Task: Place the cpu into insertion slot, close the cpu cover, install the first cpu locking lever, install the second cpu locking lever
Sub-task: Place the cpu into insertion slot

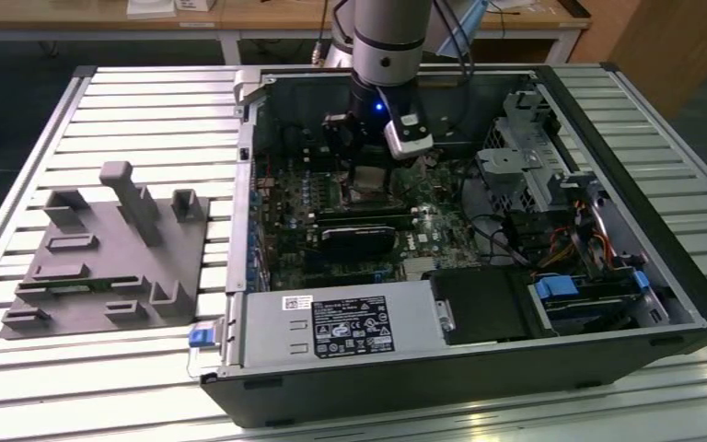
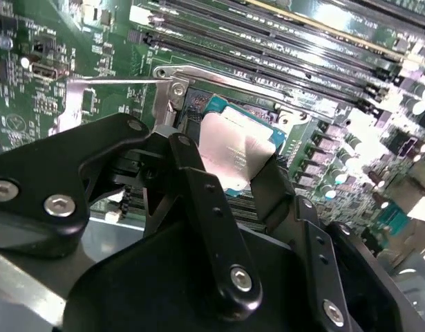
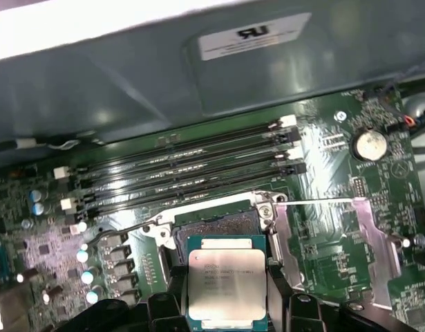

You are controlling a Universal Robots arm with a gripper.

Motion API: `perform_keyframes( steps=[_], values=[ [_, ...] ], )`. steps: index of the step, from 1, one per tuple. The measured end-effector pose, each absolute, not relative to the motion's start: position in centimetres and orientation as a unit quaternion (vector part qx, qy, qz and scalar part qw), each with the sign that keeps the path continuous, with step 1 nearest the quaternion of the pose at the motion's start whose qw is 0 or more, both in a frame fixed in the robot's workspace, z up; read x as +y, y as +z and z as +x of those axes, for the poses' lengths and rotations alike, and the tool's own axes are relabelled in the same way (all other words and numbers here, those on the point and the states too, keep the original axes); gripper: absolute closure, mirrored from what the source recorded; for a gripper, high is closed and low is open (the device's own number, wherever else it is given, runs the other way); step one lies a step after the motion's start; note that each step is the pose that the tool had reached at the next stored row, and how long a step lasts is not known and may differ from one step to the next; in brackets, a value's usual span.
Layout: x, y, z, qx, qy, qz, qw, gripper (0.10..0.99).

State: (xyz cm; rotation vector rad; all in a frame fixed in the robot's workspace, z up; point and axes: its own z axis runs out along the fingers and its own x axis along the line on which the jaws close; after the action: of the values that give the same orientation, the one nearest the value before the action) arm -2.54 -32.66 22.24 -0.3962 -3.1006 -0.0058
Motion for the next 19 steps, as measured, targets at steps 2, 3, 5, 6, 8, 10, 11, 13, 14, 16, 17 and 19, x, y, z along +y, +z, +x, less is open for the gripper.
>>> perform_keyframes(
  steps=[2,3,5,6,8,10,11,13,14,16,17,19],
  values=[
    [-32.66,22.22,-2.54,-0.99,-0.002,-0.139,0.008,0.545],
    [-32.66,22.22,-2.54,-0.989,-0.002,-0.146,0.008,0.545],
    [-32.66,22.21,-2.54,-0.987,-0.002,-0.158,0.008,0.545],
    [-32.66,22.21,-2.54,-0.986,-0.002,-0.164,0.008,0.545],
    [-32.66,22.2,-2.54,-0.984,-0.002,-0.176,0.008,0.545],
    [-32.66,22.2,-2.54,-0.982,-0.001,-0.188,0.008,0.545],
    [-32.66,22.19,-2.54,-0.981,-0.001,-0.194,0.008,0.545],
    [-32.66,22.19,-2.54,-0.979,-0.001,-0.205,0.008,0.545],
    [-32.66,22.19,-2.54,-0.977,-0.001,-0.211,0.007,0.545],
    [-32.66,22.18,-2.54,-0.975,-0.001,-0.223,0.007,0.545],
    [-32.66,22.17,-2.54,-0.973,-0.001,-0.229,0.007,0.545],
    [-32.66,22.16,-2.54,-0.971,0.0,-0.241,0.007,0.545]
  ],
)
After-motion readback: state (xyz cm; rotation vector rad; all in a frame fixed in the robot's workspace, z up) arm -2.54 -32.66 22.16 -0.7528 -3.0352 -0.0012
